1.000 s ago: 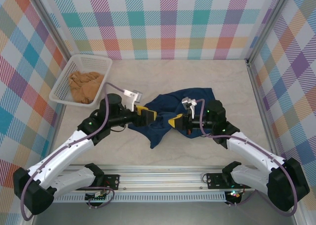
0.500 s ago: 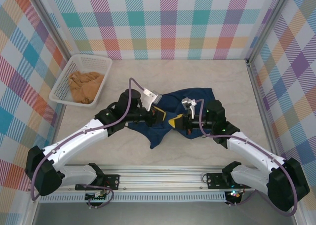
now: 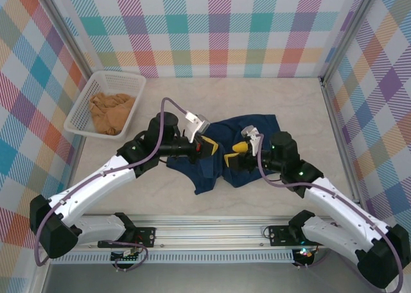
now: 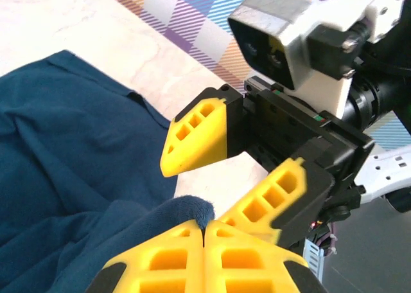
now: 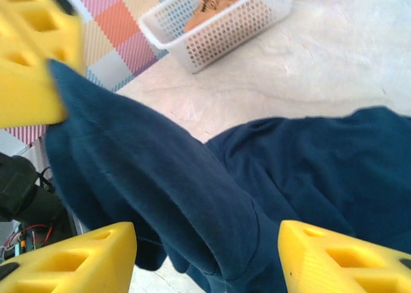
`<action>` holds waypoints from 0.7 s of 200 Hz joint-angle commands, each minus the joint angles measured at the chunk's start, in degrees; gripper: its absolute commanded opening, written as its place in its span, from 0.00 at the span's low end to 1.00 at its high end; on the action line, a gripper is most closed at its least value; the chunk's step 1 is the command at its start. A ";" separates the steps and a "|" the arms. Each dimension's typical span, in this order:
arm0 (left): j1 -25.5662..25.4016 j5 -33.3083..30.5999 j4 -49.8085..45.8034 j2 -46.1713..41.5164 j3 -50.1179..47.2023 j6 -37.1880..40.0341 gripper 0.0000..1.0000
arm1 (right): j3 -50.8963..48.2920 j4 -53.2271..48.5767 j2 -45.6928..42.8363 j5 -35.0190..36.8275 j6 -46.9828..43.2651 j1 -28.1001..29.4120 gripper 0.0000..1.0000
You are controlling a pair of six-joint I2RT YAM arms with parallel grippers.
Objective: Fold the inside-out t-shirt
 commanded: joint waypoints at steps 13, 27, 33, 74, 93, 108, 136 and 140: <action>-0.60 5.49 -0.74 -0.44 2.89 4.38 0.00 | 7.19 -5.26 3.43 -7.03 -12.09 0.22 0.64; -0.58 6.44 -1.16 -0.33 3.36 4.89 0.00 | 9.29 -5.51 5.60 -8.16 -14.53 0.22 0.65; -0.58 6.53 -1.30 -0.26 3.43 5.05 0.00 | 9.68 -4.59 6.21 -9.10 -14.57 0.20 0.65; -0.57 2.49 -1.68 -0.25 3.34 4.10 0.00 | 10.66 0.23 11.03 -15.52 -11.07 0.22 0.21; -0.46 -11.69 -1.77 -2.17 1.89 0.19 0.12 | 8.77 1.68 10.47 -14.15 -7.99 0.09 0.00; -0.50 -22.49 -1.93 -4.93 -1.58 -2.18 0.32 | 7.87 4.63 10.21 -10.99 -0.26 -0.93 0.00; -0.86 -21.83 -0.86 -9.54 -10.07 -2.64 0.54 | 11.63 5.12 15.90 -8.31 17.82 -2.58 0.00; -0.99 -20.97 -0.48 -10.16 -11.38 -2.74 0.56 | 12.79 3.87 17.21 -8.07 19.68 -2.59 0.00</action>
